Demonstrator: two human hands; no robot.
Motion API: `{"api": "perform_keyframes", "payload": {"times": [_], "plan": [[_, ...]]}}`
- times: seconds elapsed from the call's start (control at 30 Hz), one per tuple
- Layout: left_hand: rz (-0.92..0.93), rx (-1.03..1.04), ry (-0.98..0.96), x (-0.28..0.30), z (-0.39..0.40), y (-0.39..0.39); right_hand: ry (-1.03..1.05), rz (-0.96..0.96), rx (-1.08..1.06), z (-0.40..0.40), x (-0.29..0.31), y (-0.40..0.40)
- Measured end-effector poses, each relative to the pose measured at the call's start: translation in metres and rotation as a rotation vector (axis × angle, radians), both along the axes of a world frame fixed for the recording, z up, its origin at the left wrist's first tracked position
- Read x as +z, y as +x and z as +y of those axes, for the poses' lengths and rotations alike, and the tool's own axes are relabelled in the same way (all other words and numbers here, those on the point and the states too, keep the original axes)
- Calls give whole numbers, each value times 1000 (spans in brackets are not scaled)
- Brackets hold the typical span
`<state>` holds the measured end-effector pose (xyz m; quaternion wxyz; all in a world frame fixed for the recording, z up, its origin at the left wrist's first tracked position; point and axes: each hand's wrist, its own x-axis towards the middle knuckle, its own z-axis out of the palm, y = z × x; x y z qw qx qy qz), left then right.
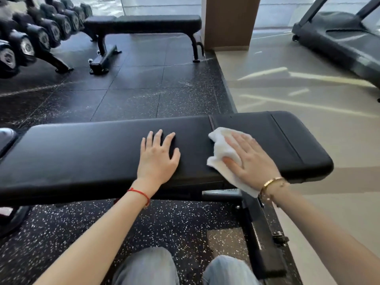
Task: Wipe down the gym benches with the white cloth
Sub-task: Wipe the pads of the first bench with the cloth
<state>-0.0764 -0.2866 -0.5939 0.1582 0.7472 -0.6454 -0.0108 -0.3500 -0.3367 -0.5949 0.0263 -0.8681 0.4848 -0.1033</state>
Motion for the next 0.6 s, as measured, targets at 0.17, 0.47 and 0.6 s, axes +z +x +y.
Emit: {"api": "perform_keyframes", "payload": {"times": [0.17,0.47,0.6], "plan": [[23,25,-12,0,0,-1,81,27,-151,-68,16,9],[36,16,-50,-5,-1,1,-18,-35,186,-10,4,14],[49,9,-63,-6,-1,1,-16,0,55,-28,2,-30]]}}
